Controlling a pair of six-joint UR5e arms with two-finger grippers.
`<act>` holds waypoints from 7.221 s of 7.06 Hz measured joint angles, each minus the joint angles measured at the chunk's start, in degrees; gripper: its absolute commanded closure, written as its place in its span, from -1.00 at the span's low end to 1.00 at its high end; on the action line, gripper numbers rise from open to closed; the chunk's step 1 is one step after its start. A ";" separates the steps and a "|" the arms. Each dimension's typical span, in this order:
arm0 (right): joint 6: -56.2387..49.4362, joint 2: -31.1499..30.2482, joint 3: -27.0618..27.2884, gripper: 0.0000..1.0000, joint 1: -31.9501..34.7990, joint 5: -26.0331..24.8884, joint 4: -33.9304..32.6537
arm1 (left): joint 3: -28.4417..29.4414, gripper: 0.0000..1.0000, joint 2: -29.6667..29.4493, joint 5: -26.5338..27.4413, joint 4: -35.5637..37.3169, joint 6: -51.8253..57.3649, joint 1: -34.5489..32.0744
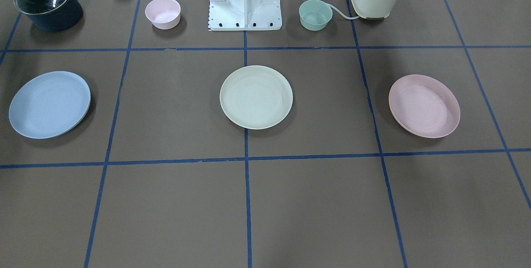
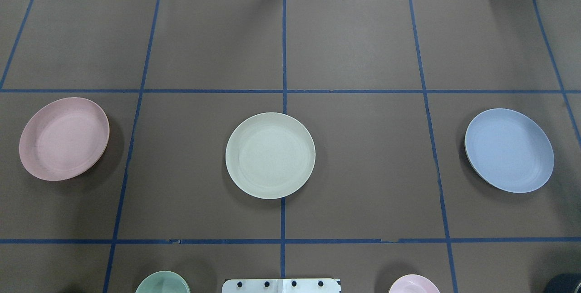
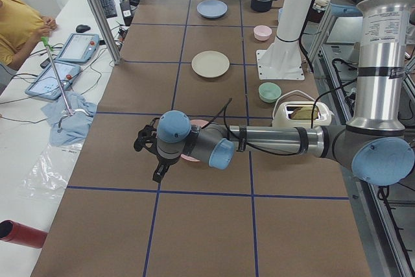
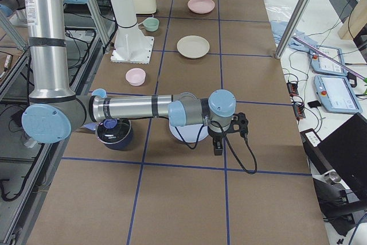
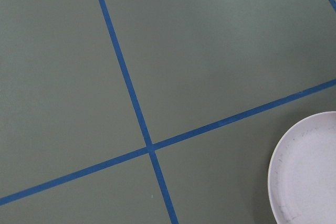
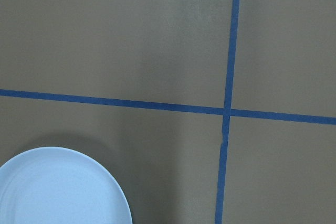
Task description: Stack three plates with pink and blue
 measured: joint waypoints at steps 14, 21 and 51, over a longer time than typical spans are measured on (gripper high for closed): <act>0.16 -1.18 -0.39 -1.00 -0.14 0.20 0.24 | 0.67 -1.00 0.29 -0.35 -1.66 -11.42 13.52; 0.18 -1.22 -0.09 -1.00 -0.26 0.02 0.85 | 14.98 0.55 -3.53 0.00 -19.70 -24.78 24.45; 12.95 -3.39 -6.75 -0.85 -19.21 -1.60 21.26 | -3.99 -0.99 -26.31 10.65 -19.32 -86.92 51.27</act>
